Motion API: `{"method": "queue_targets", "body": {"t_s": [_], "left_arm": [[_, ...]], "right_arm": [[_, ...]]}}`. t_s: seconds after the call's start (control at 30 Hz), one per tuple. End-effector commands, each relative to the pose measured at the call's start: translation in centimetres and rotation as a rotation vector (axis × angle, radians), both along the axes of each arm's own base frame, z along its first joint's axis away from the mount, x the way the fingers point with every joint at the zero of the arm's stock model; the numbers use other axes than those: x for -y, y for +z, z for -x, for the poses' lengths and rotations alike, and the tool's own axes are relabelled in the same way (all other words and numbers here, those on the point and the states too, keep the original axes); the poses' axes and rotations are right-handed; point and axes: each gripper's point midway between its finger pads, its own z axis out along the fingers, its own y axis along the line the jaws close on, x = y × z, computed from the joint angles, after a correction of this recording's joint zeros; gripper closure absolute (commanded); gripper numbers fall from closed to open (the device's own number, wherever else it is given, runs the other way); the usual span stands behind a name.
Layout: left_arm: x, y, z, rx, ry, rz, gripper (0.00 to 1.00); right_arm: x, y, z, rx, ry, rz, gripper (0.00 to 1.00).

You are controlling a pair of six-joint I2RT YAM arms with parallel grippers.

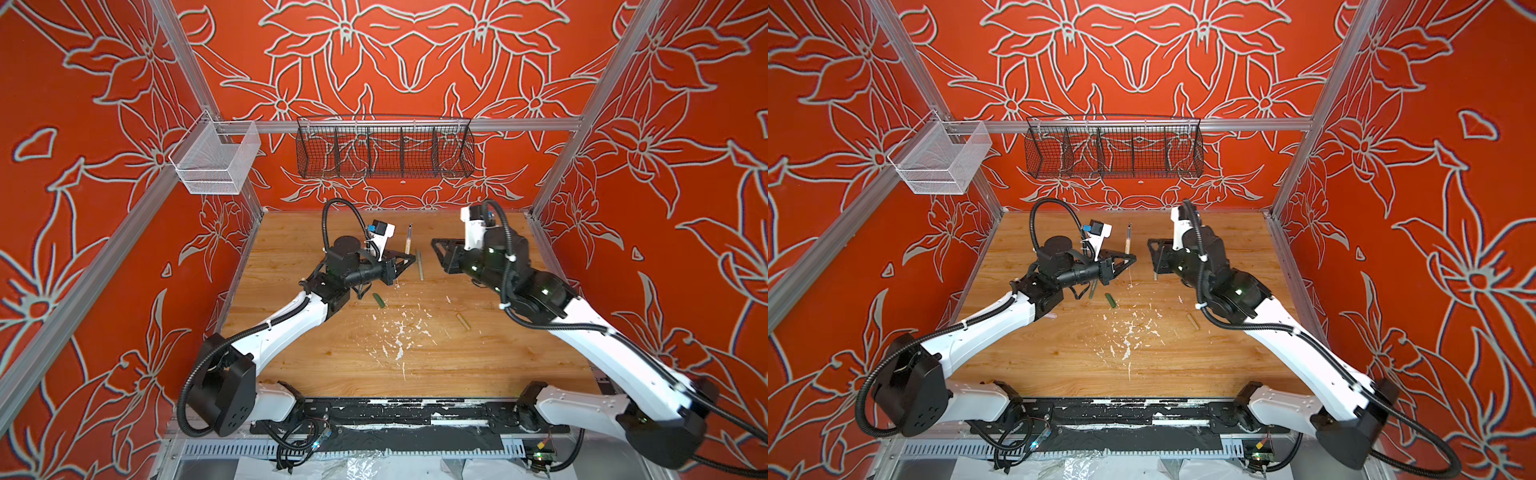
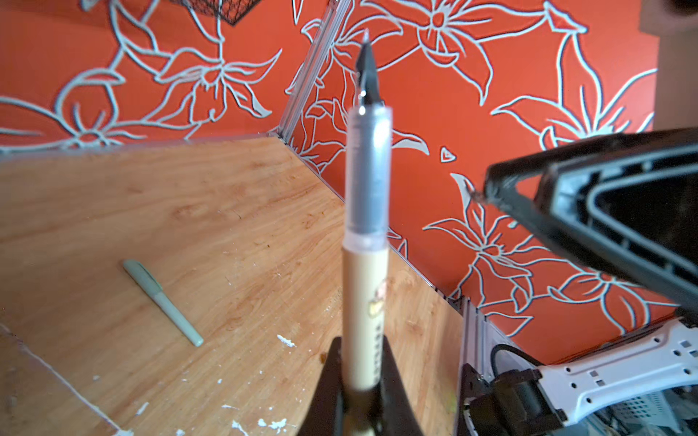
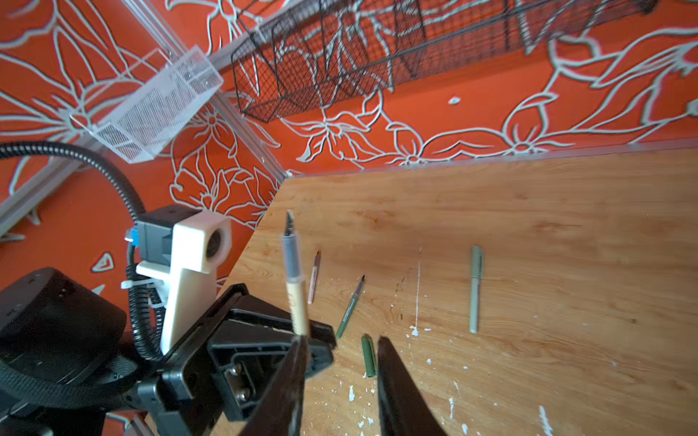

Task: Insert the pens into the pen caps
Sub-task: 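Move the right gripper to the beige cap while the left gripper holds the pen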

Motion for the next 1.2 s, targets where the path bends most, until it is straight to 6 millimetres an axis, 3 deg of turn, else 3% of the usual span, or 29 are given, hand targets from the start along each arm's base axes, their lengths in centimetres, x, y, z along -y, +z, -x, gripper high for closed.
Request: {"method": "queue_targets", "body": {"t_s": [0.0, 0.07, 0.17, 0.33, 0.43, 0.6, 0.83, 1.0, 1.17], "left_arm": [[-0.6, 1.3, 0.6, 0.107, 0.015, -0.038, 1.00], [-0.4, 1.6, 1.1, 0.123, 0.007, -0.049, 1.00], [0.0, 1.7, 1.8, 0.149, 0.006, -0.061, 1.00], [0.7, 1.7, 2.4, 0.146, -0.016, -0.059, 1.00], [0.8, 1.9, 2.6, 0.142, -0.026, -0.050, 1.00], [0.9, 1.7, 2.6, 0.138, -0.027, -0.054, 1.00], [1.0, 1.5, 2.6, 0.133, -0.027, -0.056, 1.00], [1.0, 1.4, 2.5, 0.134, -0.026, -0.059, 1.00], [1.0, 1.5, 2.5, 0.132, -0.027, -0.059, 1.00]], "right_arm": [[5.4, -8.3, 0.0, -0.247, -0.134, 0.121, 0.67], [8.1, -13.8, 0.5, -0.422, -0.183, 0.147, 0.66], [10.5, -19.9, 1.9, -0.612, -0.227, 0.157, 0.66], [11.0, -26.8, 4.8, -0.801, -0.199, 0.217, 0.60], [11.4, -29.9, 6.3, -0.911, -0.181, 0.281, 0.58], [12.2, -31.9, 7.2, -0.937, -0.179, 0.343, 0.57], [11.4, -33.9, 7.0, -0.991, -0.104, 0.393, 0.57], [11.3, -34.2, 6.6, -0.993, -0.093, 0.425, 0.57], [12.5, -34.1, 5.4, -0.973, -0.163, 0.481, 0.57]]}}
